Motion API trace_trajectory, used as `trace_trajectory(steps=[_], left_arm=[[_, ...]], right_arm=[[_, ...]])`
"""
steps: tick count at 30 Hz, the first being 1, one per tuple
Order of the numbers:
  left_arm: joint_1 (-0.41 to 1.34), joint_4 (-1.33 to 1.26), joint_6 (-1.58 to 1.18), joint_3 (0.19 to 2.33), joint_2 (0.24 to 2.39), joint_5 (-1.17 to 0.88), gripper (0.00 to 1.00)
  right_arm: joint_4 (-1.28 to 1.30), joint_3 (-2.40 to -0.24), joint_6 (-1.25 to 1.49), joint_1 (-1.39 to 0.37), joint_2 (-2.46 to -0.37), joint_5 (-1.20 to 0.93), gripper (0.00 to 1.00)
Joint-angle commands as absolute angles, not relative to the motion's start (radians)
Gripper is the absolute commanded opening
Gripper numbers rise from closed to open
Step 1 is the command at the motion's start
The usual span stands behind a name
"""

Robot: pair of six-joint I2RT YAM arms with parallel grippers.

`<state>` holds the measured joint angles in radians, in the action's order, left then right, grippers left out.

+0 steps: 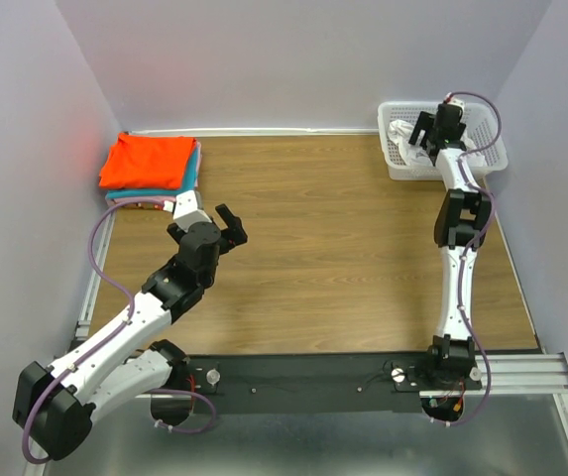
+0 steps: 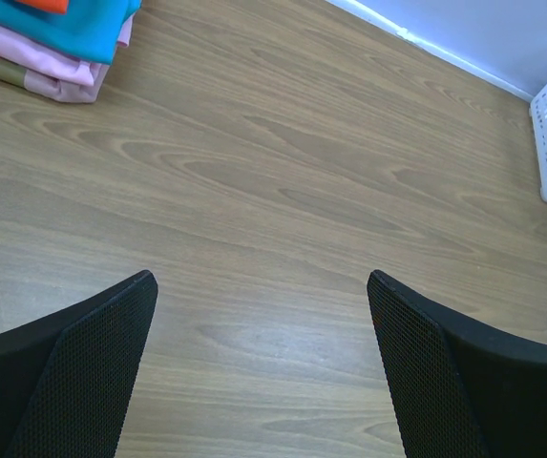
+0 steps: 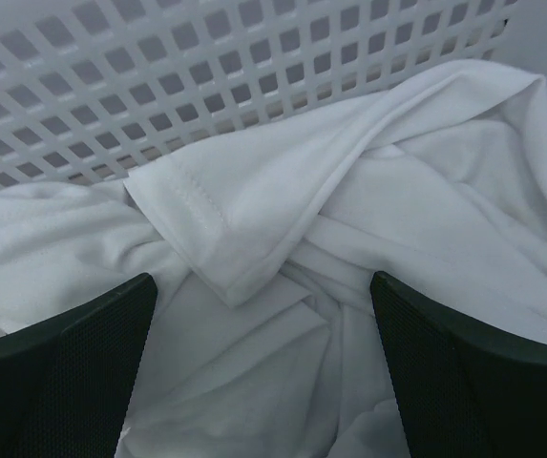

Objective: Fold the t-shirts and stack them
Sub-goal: Grab the tshirt from the pile

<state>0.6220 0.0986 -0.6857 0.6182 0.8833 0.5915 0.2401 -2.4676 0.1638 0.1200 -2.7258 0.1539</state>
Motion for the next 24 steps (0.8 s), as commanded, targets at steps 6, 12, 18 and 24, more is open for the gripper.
trace_trajectory(steps=[6,12,18,24], left_arm=[[0.621,0.132,-0.713,0.657,0.877,0.661,0.98],[0.621,0.150,-0.715,0.666,0.873,0.667,0.98],[0.621,0.152,-0.726,0.660,0.859,0.660,0.98],[0.620,0.149,-0.687,0.670,0.858,0.595,0.98]], right_arm=[[0.256,-2.395,0.202,0.127,-2.718,0.006,0.67],[0.255,-2.370,0.219,0.127,-2.617,0.014,0.14],[0.250,-2.312,0.252,0.127,-2.433,0.012,0.01],[0.250,-2.246,0.284,0.117,-2.229,-0.123,0.01]])
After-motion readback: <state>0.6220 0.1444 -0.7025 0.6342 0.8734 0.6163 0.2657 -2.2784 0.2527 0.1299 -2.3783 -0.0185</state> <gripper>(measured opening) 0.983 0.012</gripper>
